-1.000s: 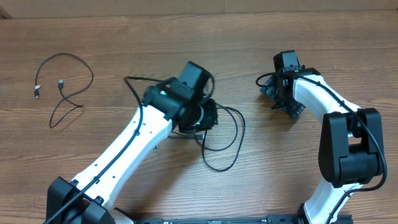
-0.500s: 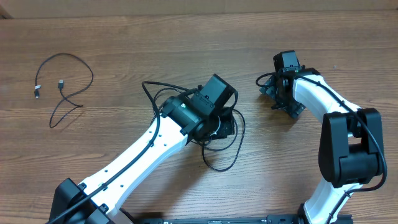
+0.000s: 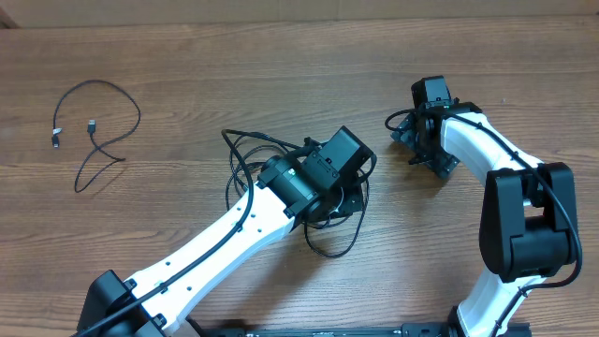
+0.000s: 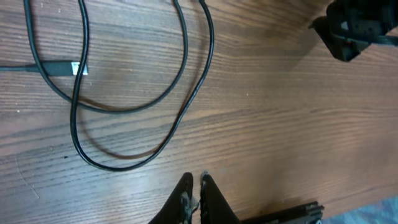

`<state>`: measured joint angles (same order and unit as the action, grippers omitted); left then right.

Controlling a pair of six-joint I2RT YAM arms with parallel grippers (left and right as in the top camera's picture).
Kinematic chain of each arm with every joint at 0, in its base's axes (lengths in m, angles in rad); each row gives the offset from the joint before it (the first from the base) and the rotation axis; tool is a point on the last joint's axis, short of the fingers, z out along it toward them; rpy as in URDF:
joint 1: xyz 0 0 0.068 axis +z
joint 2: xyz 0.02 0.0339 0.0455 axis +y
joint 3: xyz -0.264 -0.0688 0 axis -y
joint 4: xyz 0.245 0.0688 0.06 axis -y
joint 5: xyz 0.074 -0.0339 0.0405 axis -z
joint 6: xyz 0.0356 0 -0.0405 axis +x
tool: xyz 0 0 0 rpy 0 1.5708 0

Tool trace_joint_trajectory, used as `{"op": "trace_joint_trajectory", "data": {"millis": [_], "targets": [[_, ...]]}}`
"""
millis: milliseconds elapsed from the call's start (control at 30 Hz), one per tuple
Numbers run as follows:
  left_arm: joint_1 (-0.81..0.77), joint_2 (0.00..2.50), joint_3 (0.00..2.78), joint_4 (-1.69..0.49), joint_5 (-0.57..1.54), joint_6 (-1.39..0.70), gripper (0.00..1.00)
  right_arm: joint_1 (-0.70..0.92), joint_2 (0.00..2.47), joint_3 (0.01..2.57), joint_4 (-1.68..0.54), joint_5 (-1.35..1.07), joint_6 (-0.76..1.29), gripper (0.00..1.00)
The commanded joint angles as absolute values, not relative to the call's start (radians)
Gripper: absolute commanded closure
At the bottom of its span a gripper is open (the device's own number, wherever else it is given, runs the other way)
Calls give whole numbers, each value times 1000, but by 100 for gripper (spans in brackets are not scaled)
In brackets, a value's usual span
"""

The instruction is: Untangle cables

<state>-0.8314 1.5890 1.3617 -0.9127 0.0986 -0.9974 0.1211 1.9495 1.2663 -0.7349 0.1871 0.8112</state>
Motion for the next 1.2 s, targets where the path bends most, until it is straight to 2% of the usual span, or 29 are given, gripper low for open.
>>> {"op": "trace_joint_trajectory", "data": {"millis": [0,133,333,767,1100,1167], "targets": [[-838,1598,1358,-910,67,-1026,93,120,1938,1263,-733,196,815,0],[-838,1599,1358,-910,67,-1026,92,120,1938,1263,-733,196,815,0],[-838,1599,1358,-910,65,-1026,84,120,1938,1263,-733,196,815,0],[-839,1599,1358,-911,44,-1026,80,120,1938,1263,-733,196,815,0],[-838,1661,1358,-911,44,-1026,37,120,1938,1263,-733,196,815,0],[-838,1684,1358,-911,45,-1026,32,120,1938,1263,-733,196,815,0]]}}
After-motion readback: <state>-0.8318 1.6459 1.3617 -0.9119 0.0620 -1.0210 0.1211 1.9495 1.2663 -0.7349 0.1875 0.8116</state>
